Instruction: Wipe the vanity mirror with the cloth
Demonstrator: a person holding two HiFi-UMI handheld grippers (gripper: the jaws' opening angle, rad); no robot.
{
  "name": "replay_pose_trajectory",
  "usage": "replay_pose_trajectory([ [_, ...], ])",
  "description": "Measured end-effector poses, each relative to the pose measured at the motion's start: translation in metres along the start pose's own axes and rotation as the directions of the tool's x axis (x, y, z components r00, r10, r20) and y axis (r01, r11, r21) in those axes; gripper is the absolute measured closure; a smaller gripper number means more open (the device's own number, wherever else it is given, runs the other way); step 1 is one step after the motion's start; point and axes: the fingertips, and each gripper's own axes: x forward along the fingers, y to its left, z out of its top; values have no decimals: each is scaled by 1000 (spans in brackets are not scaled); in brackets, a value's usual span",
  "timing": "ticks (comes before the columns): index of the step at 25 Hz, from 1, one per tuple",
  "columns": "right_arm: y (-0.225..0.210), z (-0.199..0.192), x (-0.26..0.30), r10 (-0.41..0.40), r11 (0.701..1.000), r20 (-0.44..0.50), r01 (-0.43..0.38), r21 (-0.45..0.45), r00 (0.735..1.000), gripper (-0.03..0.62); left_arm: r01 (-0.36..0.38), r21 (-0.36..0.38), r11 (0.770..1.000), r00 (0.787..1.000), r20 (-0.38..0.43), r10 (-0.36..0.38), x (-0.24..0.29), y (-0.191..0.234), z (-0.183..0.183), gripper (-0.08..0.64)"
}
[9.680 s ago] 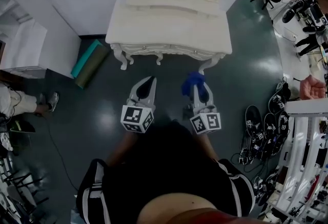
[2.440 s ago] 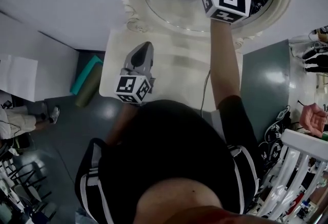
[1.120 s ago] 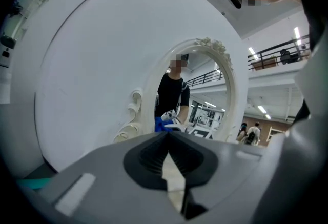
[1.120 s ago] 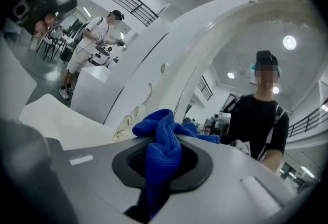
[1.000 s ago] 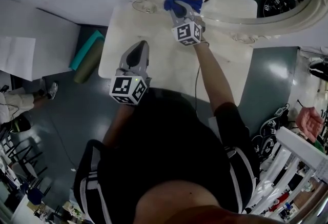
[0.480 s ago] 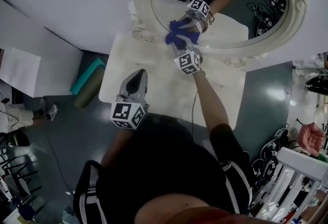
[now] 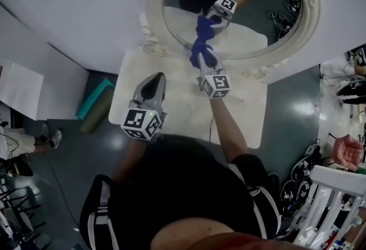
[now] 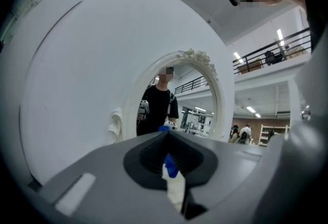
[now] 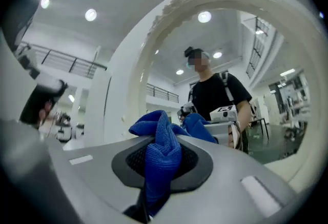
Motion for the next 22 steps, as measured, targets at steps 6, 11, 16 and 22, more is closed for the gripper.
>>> replay_pose_trajectory([
  [6, -38, 74, -38, -176, 964, 229, 120, 239, 957, 545, 49, 21, 999, 998, 37, -50, 6, -5, 25, 552],
  [11, -73, 186, -65, -261, 962, 439, 195, 190, 860, 545, 92, 18, 996, 995, 26, -93, 13, -11, 29, 552],
  [16, -116, 266, -89, -357, 934, 554, 271, 234, 752, 545, 103, 24, 994, 994, 30, -103, 15, -16, 35, 552],
  [22, -145, 293, -78, -407, 913, 562, 311, 263, 720, 545, 113, -3, 994, 994, 3, -113, 20, -20, 21, 552],
])
